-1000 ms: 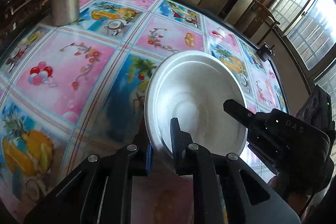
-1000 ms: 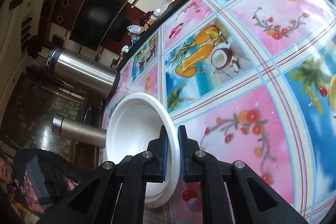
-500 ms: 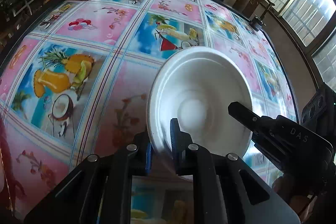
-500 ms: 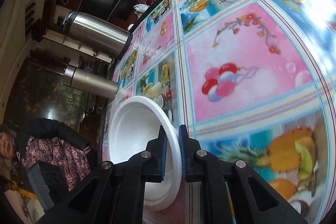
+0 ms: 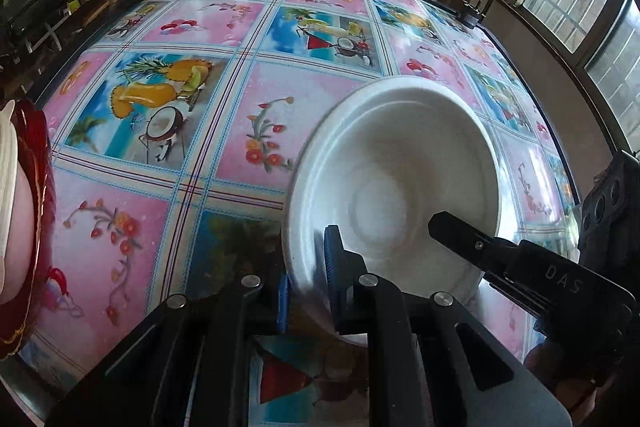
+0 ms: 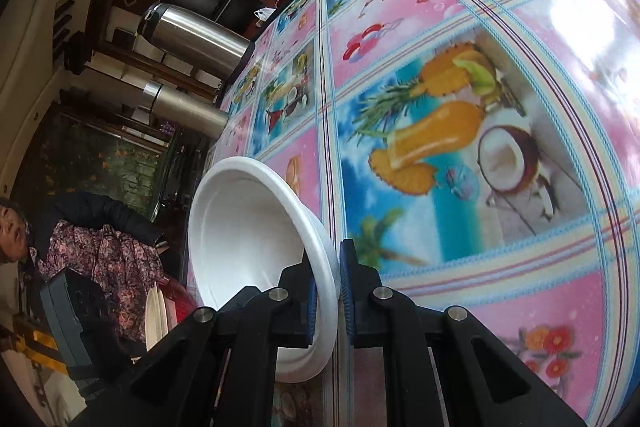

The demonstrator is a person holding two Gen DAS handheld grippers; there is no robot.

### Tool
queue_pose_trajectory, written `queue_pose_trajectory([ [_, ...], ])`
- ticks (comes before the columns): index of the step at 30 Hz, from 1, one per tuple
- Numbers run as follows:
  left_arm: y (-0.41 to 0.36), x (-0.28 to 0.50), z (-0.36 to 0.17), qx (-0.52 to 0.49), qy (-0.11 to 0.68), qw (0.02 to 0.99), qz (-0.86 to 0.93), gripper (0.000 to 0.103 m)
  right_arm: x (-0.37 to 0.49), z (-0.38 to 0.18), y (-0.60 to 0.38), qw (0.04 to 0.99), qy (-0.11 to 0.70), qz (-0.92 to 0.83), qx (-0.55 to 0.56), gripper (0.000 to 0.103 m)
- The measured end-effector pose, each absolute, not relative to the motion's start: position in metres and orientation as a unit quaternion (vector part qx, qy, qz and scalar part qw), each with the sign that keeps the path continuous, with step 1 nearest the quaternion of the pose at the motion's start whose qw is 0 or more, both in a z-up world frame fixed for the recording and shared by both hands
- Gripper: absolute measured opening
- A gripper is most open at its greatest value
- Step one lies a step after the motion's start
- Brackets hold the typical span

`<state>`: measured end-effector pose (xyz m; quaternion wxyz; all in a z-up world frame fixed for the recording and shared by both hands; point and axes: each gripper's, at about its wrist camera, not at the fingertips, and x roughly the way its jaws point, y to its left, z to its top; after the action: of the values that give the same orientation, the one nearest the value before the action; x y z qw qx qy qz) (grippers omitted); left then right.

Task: Organize plates and bowls
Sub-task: 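Lift the white bowl and carry it toward the red plate stack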

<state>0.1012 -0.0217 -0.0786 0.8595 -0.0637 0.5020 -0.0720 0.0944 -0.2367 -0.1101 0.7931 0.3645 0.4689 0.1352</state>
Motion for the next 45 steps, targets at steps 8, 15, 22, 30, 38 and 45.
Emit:
queue_pose_trajectory([
  [8, -0.017, 0.072, -0.075, -0.029, 0.474, 0.878, -0.062, 0.013, 0.063, -0.11, -0.221, 0.798, 0.479, 0.133, 0.34, 0.011],
  [15, 0.002, 0.056, -0.076, -0.031, 0.462, 0.884, -0.056, 0.013, 0.052, -0.108, -0.207, 0.803, 0.486, 0.13, 0.32, 0.011],
  [22, 0.025, 0.041, -0.069, -0.028, 0.439, 0.897, -0.039, 0.013, 0.049, -0.103, -0.185, 0.803, 0.492, 0.138, 0.307, 0.01],
  [30, 0.042, 0.028, -0.051, -0.022, 0.399, 0.916, -0.024, 0.013, 0.047, -0.095, -0.154, 0.806, 0.488, 0.163, 0.293, 0.01],
  [38, 0.055, 0.019, -0.034, -0.022, 0.368, 0.93, -0.018, 0.013, 0.06, -0.076, -0.131, 0.814, 0.471, 0.184, 0.287, 0.01],
  [45, 0.067, 0.01, -0.025, -0.024, 0.35, 0.936, -0.011, 0.013, 0.065, -0.062, -0.116, 0.82, 0.458, 0.197, 0.281, 0.01],
])
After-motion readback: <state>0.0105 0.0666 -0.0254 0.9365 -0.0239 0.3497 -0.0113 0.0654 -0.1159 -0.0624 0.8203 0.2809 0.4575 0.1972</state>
